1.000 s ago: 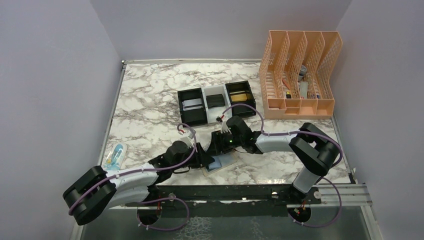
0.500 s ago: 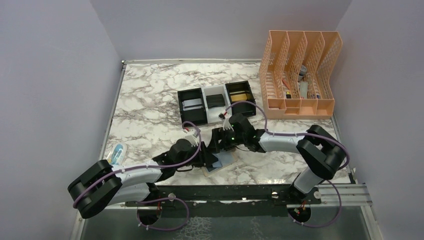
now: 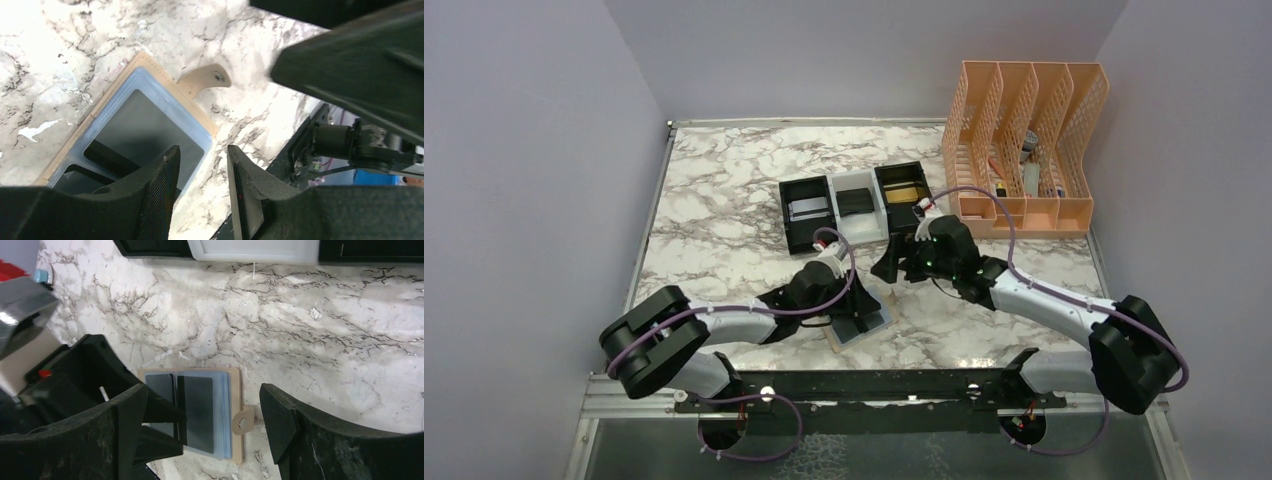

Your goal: Take the credit cards out of the card holder

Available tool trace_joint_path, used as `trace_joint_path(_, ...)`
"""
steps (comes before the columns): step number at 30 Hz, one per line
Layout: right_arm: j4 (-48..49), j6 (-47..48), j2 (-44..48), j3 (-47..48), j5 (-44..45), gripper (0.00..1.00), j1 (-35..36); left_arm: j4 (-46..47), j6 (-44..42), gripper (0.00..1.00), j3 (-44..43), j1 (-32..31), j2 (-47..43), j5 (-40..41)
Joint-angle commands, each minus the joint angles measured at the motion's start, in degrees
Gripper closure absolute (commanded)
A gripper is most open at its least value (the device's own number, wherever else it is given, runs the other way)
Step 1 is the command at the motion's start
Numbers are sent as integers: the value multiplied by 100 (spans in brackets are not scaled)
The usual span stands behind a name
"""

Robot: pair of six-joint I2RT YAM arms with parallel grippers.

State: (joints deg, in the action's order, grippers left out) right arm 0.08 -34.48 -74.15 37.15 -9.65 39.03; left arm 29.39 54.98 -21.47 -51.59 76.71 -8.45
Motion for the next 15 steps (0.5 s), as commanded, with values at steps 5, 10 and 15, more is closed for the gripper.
trace_joint_path(5,-190,190,407,-258,-174,25,9,164,-145,55,-14,-168,-155,233)
trace_joint_path(10,166,201,282,-372,-972,38,8,-88,-34,53,459,-167,-985,598)
trace_joint_path(15,482,298,-86,-396,-1668,46,6,-332,127,53,737,-167,-1083,664)
